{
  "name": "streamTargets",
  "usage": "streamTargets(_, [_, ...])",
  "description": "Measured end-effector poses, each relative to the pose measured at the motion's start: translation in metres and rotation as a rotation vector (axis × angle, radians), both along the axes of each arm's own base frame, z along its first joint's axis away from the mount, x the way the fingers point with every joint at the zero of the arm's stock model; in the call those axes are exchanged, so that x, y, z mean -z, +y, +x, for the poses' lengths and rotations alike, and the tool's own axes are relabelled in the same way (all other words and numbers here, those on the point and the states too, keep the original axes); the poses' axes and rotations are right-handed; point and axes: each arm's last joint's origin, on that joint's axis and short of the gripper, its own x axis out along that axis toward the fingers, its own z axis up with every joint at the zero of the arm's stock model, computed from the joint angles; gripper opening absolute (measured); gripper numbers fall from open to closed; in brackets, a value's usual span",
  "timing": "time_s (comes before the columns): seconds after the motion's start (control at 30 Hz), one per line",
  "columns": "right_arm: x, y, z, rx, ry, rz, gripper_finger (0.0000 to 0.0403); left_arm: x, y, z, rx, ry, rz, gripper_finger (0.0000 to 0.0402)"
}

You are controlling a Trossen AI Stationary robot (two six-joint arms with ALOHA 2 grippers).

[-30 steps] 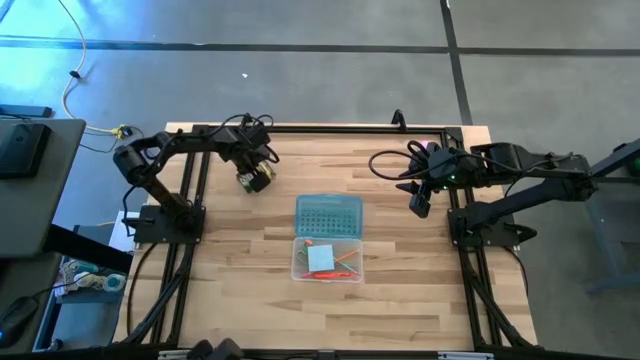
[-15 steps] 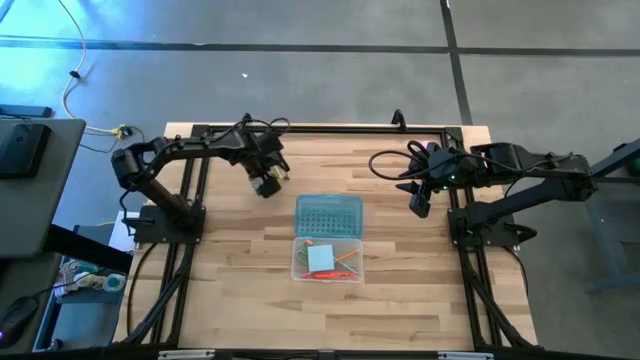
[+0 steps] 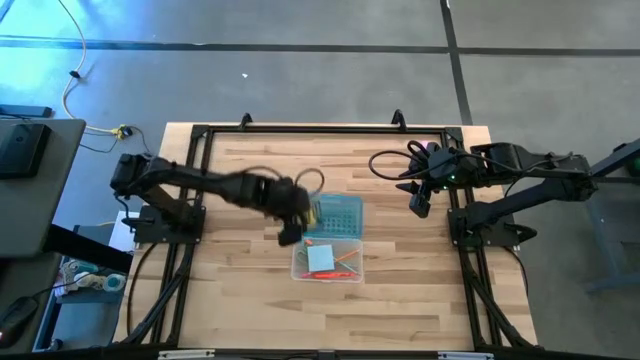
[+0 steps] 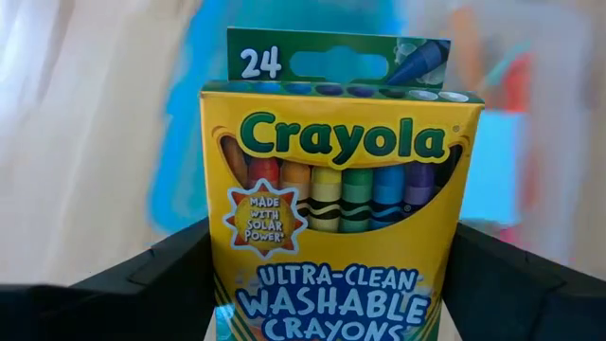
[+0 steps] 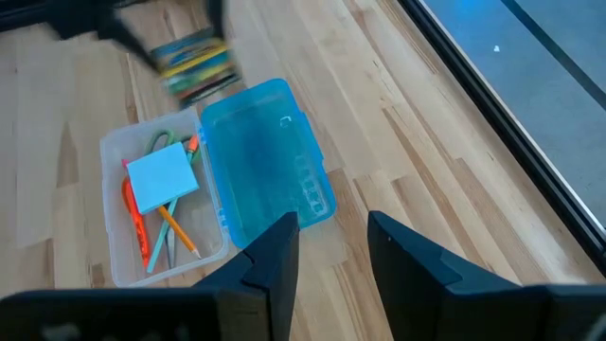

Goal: Pack school essentials
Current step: Put the yellow crayon box into the blue supply box

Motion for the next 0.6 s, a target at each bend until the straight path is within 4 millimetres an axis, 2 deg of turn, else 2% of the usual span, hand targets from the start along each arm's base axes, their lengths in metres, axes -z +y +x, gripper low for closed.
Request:
streamTargets(0.1, [0.000,0.000,0.000,0.000,0.000,0.000,0.0117,0.003,-0.026,0.011,0.040,-0.056,0.031,0.0323])
streamTargets(0.23, [0.000,0.000,0.000,0.000,0.000,0.000,0.0117,0.016,-0.048,0.022,0.054,-0.072,0.008,0.0323])
streamTargets(0.6, [0.000,0.000,0.000,0.000,-0.001,0.000,0.0117,0.053,-0.080,0.042,0.092,-0.051,-0.099,0.0323])
